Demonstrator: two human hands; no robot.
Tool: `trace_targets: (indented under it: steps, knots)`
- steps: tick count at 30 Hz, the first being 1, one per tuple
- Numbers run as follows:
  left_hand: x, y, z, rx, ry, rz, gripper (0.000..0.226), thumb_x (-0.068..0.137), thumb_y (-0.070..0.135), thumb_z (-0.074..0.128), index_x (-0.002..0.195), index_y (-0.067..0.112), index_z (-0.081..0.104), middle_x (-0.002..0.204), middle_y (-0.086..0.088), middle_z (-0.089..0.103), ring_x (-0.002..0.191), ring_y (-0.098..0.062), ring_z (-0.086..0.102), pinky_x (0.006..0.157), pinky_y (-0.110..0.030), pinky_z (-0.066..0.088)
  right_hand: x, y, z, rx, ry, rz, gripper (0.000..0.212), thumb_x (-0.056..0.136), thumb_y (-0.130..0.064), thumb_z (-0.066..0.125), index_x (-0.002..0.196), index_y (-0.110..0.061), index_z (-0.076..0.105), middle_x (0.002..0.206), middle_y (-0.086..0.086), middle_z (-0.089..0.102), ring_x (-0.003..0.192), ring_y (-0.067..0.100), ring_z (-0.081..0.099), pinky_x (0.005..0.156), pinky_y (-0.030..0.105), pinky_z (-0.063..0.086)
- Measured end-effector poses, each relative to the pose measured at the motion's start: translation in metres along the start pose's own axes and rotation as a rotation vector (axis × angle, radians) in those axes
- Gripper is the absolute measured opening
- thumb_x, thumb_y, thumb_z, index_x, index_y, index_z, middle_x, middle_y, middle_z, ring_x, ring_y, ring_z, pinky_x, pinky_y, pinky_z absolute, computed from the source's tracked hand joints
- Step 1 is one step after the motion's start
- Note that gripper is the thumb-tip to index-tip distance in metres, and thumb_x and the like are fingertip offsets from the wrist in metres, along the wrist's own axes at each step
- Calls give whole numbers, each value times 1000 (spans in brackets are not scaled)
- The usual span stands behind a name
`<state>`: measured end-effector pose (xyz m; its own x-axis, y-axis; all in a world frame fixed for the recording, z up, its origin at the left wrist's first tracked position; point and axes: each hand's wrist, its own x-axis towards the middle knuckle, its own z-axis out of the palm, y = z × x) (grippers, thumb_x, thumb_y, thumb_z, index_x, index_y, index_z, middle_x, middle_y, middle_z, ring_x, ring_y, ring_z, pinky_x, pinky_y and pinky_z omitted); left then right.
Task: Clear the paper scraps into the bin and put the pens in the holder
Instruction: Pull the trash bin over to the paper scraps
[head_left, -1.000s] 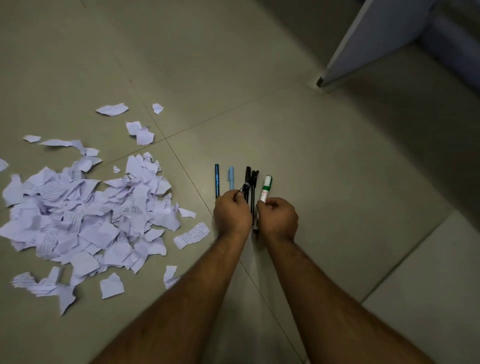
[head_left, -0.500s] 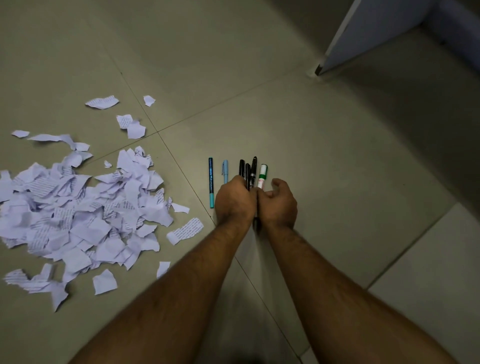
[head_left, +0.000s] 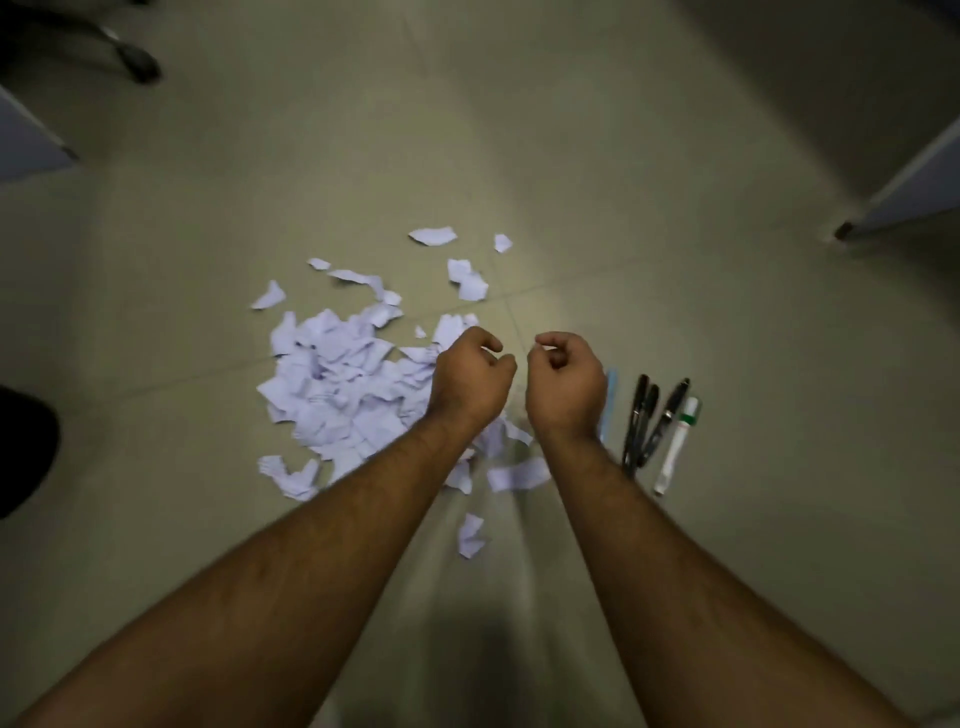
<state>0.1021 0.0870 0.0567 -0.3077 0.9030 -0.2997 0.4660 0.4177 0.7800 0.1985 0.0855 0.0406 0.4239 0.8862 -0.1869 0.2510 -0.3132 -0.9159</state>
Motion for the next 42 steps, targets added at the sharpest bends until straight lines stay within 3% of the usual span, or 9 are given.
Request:
trace_targets:
  steps: [3, 10, 17, 21, 24, 29, 34, 39, 42]
  knots:
    - [13, -9, -76, -93, 132, -63, 10, 78, 27, 64, 85, 22, 59, 81, -2, 68, 70, -26, 72, 66, -46, 62, -28, -51, 52, 71, -208, -60, 14, 83, -18, 60, 89, -26, 70, 79, -4, 72, 78, 19, 69, 76, 35, 57]
    - [-1, -41, -288, 4, 481, -208, 17, 66, 35, 61, 79, 24, 57, 80, -6, 69, 74, -31, 70, 70, -45, 61, -126, -161, 158, 114, -608, -162, 12, 70, -34, 55, 77, -35, 64, 77, -4, 71, 76, 20, 71, 80, 44, 58]
    - [-60, -100, -419, 25, 968, -480, 52, 79, 30, 71, 121, 14, 45, 116, -14, 63, 104, -36, 63, 88, -37, 52, -234, -209, 234, 126, -944, -216, 6, 80, -26, 64, 84, -25, 69, 68, 0, 71, 61, 18, 71, 72, 48, 61]
    - [-64, -144, -445, -124, 971, -598, 86, 80, 32, 73, 147, 27, 19, 128, -18, 54, 102, -41, 63, 72, -48, 61, -270, -213, 259, 106, -1036, -226, 4, 85, -23, 65, 86, -24, 69, 71, -1, 71, 61, 15, 70, 71, 44, 61]
    - [-60, -161, -459, -148, 898, -638, 66, 90, 29, 65, 146, 24, 31, 132, -17, 49, 98, -37, 62, 58, -44, 62, -282, -204, 271, 66, -1052, -229, 4, 86, -23, 65, 86, -24, 69, 72, -1, 72, 63, 15, 70, 70, 41, 62]
    - [-53, -169, -468, -115, 982, -557, 31, 95, 31, 56, 120, 13, 56, 123, -17, 61, 112, -37, 59, 94, -42, 53, -287, -188, 283, 37, -1026, -184, 7, 88, -19, 64, 86, -22, 69, 74, 2, 71, 65, 19, 70, 59, 35, 59]
    - [-44, -181, -434, -314, 1026, -457, 13, 87, 37, 65, 92, 27, 58, 96, -9, 68, 81, -32, 70, 72, -45, 61, -286, -186, 279, 80, -977, -141, 7, 90, -18, 62, 91, -18, 70, 78, 6, 72, 60, 12, 68, 56, 28, 54]
    - [-43, -161, -378, -295, 948, -313, 35, 75, 56, 55, 100, 32, 54, 87, -1, 71, 72, -28, 73, 66, -45, 61, -256, -182, 260, 131, -860, -121, 8, 89, -17, 64, 84, -23, 67, 73, 1, 70, 59, 11, 67, 62, 36, 59]
    - [-49, -136, -357, -197, 870, -243, 31, 82, 50, 57, 103, 27, 61, 90, -5, 73, 81, -29, 72, 73, -42, 60, -234, -178, 245, 131, -774, -119, 5, 88, -18, 63, 87, -21, 67, 74, 1, 70, 62, 13, 67, 64, 38, 60]
